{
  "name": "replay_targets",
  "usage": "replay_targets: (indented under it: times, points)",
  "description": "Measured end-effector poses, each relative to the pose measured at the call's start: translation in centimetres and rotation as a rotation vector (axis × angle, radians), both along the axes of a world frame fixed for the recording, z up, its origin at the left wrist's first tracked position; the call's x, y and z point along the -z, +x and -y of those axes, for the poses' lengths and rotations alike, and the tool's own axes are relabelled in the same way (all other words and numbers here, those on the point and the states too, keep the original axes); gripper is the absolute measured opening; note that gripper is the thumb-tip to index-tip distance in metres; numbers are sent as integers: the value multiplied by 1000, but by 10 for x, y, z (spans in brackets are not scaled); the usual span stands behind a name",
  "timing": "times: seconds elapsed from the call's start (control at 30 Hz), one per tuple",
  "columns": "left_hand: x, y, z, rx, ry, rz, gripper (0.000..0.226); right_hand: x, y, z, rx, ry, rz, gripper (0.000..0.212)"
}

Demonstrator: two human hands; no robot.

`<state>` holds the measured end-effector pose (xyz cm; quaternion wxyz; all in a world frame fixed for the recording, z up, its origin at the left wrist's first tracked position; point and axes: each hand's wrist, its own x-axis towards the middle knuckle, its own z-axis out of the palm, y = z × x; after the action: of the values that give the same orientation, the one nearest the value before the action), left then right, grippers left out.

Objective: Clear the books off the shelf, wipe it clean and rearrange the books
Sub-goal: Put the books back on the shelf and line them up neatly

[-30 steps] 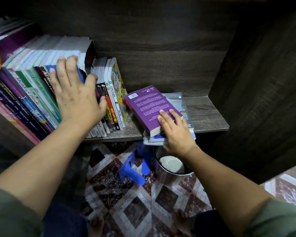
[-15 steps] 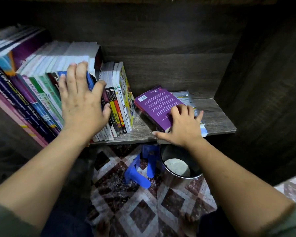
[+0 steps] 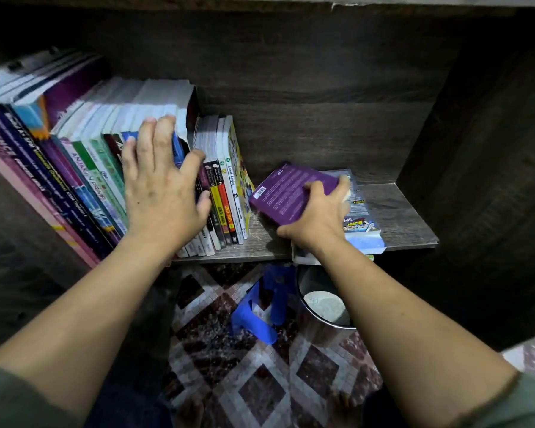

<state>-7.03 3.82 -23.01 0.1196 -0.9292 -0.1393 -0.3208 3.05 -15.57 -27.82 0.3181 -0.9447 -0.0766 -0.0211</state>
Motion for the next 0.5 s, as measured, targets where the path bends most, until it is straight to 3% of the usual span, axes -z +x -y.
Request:
replay_targets:
  times: [0.2,0.37,0.5]
  points:
    - [-1,-2,-2,20,-3,-3,58,-43,-2,-19,-216,-142,208,62]
    - [-1,-5,-5,41,-1,-17,56,-47,16,-25,-365,38,176,50]
    - [-2,-7,-7,53,2,-25,56,-22,17,-40,-333,120,226,16]
